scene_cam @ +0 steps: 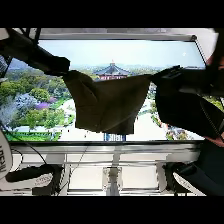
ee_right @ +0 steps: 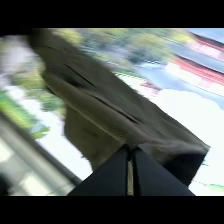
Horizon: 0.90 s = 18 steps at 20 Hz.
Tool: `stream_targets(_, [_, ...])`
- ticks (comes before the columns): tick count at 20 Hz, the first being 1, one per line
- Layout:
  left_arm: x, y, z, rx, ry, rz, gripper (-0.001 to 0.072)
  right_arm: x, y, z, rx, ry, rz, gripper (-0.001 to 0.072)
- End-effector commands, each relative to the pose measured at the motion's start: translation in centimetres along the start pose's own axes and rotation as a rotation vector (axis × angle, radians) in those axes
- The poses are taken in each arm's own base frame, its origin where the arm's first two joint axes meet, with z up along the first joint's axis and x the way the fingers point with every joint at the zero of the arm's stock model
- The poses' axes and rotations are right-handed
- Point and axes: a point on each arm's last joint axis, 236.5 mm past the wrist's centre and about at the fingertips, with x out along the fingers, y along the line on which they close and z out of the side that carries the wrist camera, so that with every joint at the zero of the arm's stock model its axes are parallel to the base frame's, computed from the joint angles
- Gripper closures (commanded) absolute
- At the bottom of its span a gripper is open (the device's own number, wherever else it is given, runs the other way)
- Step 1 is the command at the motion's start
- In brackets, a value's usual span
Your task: Fold the clothes and pants, and hang the long-sleeved shirts on hangers.
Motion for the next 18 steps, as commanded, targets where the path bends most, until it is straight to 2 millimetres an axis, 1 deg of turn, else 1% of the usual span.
stream_targets(1, [3.4,4.1,1.7,-0.021,0.005,0.08,0.0671,2.7,-6.9,0.4,0.069,0.027,-0.154,0.0696])
stream_targets(2, [4.1,4.3,2.3,-0.017,-0.005,0.069,0.0671,3.3,-8.3,0.8,0.096,0.013,-0.165,0.0695])
stream_targets(3, [4.9,4.1,3.2,0.006,-0.027,0.05,0.0671,4.1,-8.9,1.2,0.105,0.007,-0.148,0.0696])
stream_targets(5, [6.2,4.6,5.2,0.056,-0.085,0.057,0.0671,6.5,-9.0,1.6,0.087,0.007,-0.081,0.0696])
stream_targets(6, [6.7,4.7,6.2,0.073,-0.121,0.061,0.0671,7.8,-9.6,1.8,0.075,0.003,-0.076,0.0696])
stream_targets(8, [7.0,5.6,8.2,0.091,-0.192,0.099,0.0672,10.4,-10.8,2.6,0.073,-0.025,-0.072,0.0696])
stream_targets(10, [6.6,7.1,9.4,0.102,-0.24,0.167,0.0671,12.4,-11.7,3.2,0.08,-0.053,-0.062,0.0695])
stream_targets(12, [6.6,8.5,9.6,0.143,-0.236,0.226,0.0671,14.2,-11.8,2.9,0.102,-0.048,-0.027,0.0695])
stream_targets(14, [7.7,9.2,9.2,0.171,-0.208,0.24,0.0671,16.0,-12.1,2.1,0.11,-0.019,-0.005,0.0695])
stream_targets(16, [10.2,9.6,8.2,0.205,-0.147,0.235,0.0672,17.7,-12.9,0.8,0.125,0.02,-0.004,0.0695])
stream_targets(18, [13.2,10.1,6.5,0.236,-0.066,0.226,0.0672,19.6,-13.6,-1.0,0.149,0.076,0.002,0.0695])
